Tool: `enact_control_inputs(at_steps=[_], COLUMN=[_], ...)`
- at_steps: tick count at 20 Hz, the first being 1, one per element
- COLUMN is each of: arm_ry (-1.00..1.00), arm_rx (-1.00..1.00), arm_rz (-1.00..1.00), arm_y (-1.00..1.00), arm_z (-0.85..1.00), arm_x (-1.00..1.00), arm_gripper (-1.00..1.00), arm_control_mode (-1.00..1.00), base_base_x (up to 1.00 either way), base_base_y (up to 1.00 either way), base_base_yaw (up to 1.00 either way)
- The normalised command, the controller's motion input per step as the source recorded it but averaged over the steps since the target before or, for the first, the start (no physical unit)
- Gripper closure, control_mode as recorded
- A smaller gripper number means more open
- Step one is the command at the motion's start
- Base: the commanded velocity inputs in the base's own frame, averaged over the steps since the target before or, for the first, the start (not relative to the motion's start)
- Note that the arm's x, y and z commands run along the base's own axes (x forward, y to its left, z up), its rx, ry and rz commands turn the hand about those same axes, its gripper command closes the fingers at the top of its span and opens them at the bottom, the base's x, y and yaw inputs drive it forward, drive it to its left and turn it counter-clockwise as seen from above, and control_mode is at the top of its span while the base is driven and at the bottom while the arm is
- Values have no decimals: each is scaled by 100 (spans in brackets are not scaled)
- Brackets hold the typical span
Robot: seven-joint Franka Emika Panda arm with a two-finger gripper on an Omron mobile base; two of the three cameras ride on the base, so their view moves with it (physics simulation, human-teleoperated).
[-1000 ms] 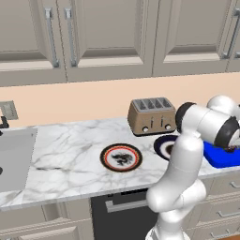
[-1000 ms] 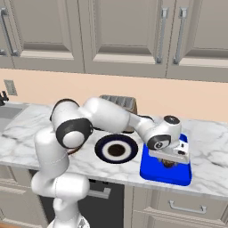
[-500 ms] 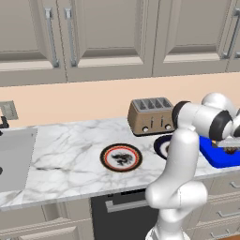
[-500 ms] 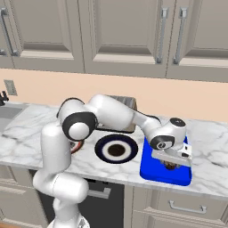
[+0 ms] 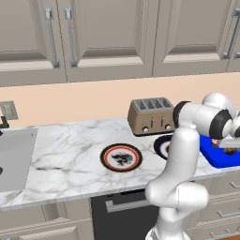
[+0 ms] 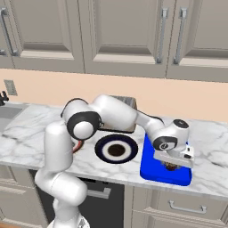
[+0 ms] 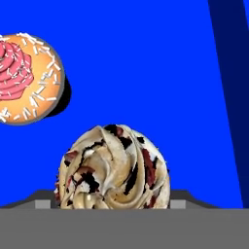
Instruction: Move the dessert items from the plates to the tray.
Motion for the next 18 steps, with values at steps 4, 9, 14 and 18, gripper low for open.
enact_control_inputs(at_steps=[4, 9, 14, 18], arm_ry=[0, 0, -2, -4], arm_rx=[0, 0, 0, 0], arm_rz=[0, 0, 0, 0], arm_y=[0, 0, 0, 0], arm_z=[0, 0, 10, 52], arm_x=[0, 0, -1, -3], arm_gripper=[-100, -100, -100, -100], arm_control_mode=[-100, -100, -100, -100], base_base_x=[0, 0, 0, 0], base_base_y=[0, 0, 0, 0], base_base_yaw=[0, 0, 0, 0])
